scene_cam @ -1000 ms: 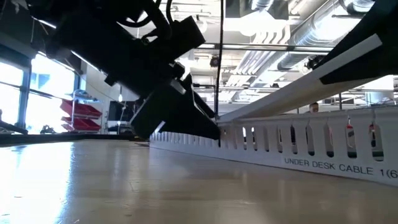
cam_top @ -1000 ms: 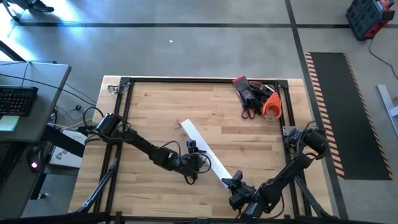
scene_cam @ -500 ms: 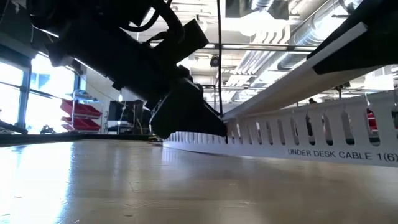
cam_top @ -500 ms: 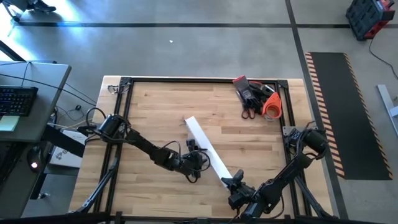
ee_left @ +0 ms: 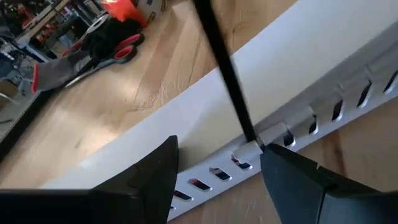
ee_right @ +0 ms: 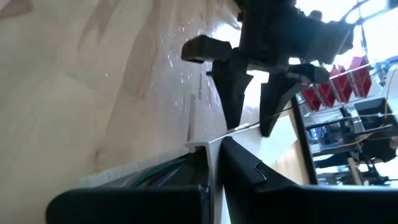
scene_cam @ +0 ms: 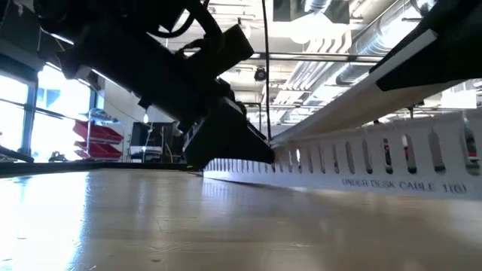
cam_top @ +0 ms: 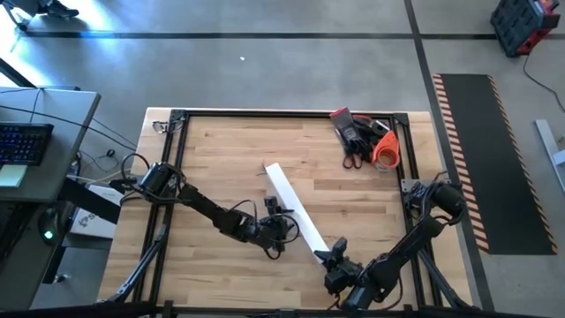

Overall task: Ziptie cables
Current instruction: Close the white cable duct

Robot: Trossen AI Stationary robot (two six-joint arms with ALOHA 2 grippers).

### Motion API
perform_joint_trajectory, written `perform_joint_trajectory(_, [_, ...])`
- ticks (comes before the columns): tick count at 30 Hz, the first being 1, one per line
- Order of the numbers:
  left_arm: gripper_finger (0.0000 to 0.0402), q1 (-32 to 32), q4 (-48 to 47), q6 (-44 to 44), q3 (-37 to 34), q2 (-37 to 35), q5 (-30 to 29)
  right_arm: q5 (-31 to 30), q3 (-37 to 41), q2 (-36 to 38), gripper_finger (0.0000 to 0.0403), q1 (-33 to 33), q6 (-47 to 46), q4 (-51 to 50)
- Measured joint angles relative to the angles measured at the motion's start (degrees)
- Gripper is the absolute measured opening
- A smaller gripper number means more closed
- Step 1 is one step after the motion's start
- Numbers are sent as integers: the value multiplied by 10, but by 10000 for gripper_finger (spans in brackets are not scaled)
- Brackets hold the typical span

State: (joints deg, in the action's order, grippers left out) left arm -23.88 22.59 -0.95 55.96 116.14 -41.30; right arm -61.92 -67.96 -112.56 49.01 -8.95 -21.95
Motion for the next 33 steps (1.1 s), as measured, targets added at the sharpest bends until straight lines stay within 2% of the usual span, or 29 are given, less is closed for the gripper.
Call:
perform_joint_trajectory(4, [201, -15, -34, -7, -1, -40, 21, 13, -2, 1, 0, -6, 0, -17])
perform_joint_trajectory(10, [201, -26, -20, -1, 1, -64, 131, 22, -2, 1, 0, -22, 34, 3])
perform_joint_trajectory(15, [185, -58, -17, 29, 0, -62, 116, 32, -1, -1, 0, -41, 9, 4])
perform_joint_trajectory(20, [132, -82, 77, 21, 0, -47, 84, 38, 0, -1, 0, -52, 4, 4])
perform_joint_trajectory(25, [66, -70, 160, 20, 1, -2, 85, 41, 0, -2, 0, -55, 10, 18])
perform_joint_trajectory(29, [17, -54, 229, 24, 0, 39, 57, 44, 1, -3, 0, -55, 19, 33])
perform_joint_trajectory(33, [4, -49, 303, 19, 0, 69, 39, 38, 2, -3, 0, -55, 17, 33])
